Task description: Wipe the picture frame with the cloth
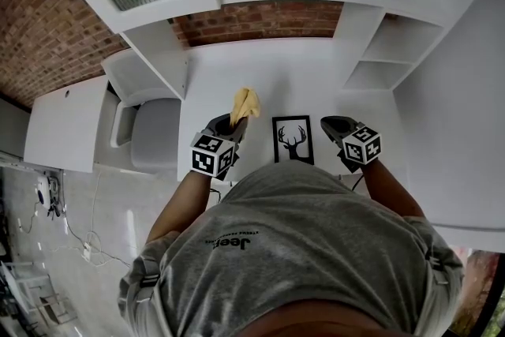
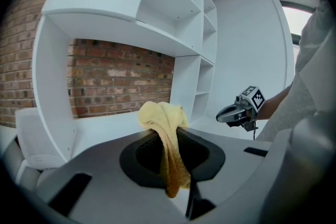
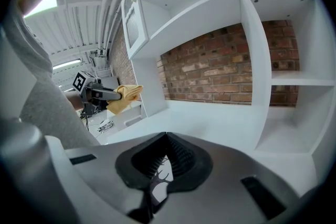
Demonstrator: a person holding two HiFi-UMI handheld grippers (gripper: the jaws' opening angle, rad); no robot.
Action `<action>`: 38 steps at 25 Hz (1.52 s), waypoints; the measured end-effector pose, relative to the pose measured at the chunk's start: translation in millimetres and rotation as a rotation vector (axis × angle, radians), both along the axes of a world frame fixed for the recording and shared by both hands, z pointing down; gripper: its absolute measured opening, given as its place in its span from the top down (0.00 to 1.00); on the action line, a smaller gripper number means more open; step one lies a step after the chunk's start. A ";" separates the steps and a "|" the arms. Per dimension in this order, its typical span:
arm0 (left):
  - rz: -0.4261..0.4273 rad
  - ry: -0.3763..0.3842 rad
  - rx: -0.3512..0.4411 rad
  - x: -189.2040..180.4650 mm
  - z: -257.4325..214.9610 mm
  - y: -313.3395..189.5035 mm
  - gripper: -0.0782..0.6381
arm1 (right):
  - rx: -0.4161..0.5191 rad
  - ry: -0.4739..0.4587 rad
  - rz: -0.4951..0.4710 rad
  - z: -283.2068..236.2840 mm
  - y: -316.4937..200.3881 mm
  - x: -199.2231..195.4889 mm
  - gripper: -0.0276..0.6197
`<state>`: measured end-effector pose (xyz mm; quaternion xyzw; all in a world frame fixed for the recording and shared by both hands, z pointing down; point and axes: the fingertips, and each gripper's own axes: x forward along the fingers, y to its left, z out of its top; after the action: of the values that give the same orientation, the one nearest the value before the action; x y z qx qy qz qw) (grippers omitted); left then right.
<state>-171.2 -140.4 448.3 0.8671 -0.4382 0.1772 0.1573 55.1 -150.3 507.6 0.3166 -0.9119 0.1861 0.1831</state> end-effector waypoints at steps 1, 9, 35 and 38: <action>-0.002 0.001 0.001 -0.1 -0.4 -0.7 0.80 | -0.001 0.000 -0.001 0.8 -0.6 0.3 0.93; -0.005 0.009 0.015 -1.5 -9.3 -3.0 0.80 | 0.017 -0.001 -0.005 -9.5 -6.0 -0.6 0.93; -0.009 0.031 -0.009 -3.8 -10.7 20.3 0.80 | 0.126 0.007 -0.010 -29.5 14.6 -5.3 0.93; -0.005 0.033 -0.019 5.4 -4.3 22.2 0.80 | 0.151 0.022 -0.020 -30.1 15.2 -0.9 0.93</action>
<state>-165.8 -118.2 444.0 0.8674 -0.4359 0.1664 0.1730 54.2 -135.1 477.5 0.3223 -0.9244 0.1114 0.1708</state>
